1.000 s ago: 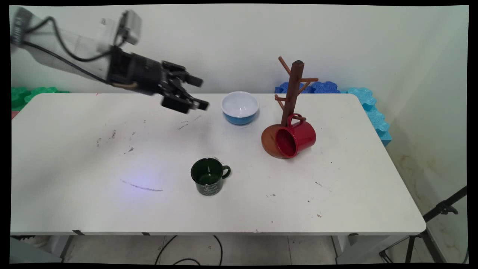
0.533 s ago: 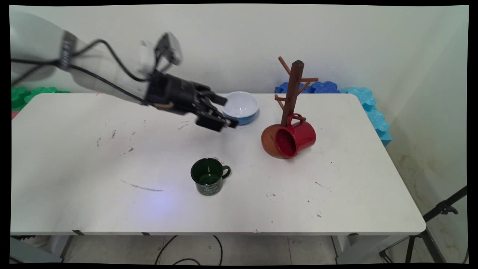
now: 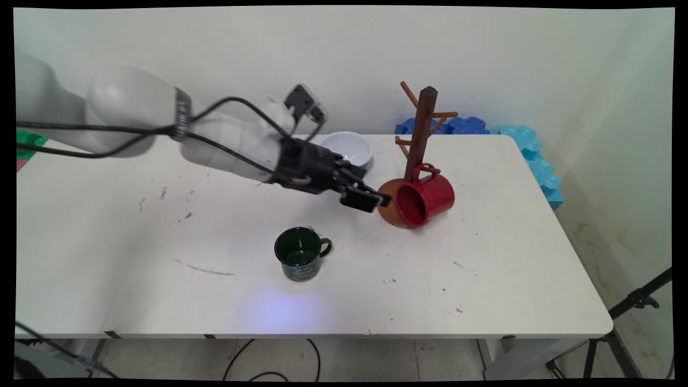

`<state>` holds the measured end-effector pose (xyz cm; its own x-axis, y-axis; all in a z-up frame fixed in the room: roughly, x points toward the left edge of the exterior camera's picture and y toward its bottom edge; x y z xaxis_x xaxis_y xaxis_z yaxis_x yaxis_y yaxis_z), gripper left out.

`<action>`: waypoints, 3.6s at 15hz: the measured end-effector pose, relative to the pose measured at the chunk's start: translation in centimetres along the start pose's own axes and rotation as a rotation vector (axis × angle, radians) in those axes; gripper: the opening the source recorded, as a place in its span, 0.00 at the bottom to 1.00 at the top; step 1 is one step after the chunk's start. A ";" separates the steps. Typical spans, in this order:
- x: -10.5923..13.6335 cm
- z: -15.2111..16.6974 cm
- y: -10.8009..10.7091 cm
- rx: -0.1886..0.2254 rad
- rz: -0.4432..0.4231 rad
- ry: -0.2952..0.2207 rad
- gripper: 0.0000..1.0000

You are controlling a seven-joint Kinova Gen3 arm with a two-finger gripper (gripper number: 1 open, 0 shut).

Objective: Pick up the red mug from the rack

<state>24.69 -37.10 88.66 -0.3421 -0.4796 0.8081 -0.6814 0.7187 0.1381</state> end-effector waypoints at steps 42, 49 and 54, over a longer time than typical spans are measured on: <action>-6.2 18.0 2.3 0.001 -0.102 0.216 1.00; -6.3 19.1 2.2 0.014 -0.095 0.224 0.00; -6.2 19.3 2.1 0.022 -0.087 0.222 0.00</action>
<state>12.83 -42.35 72.90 -0.1326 -0.4149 0.9002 -0.7166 0.6675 0.2021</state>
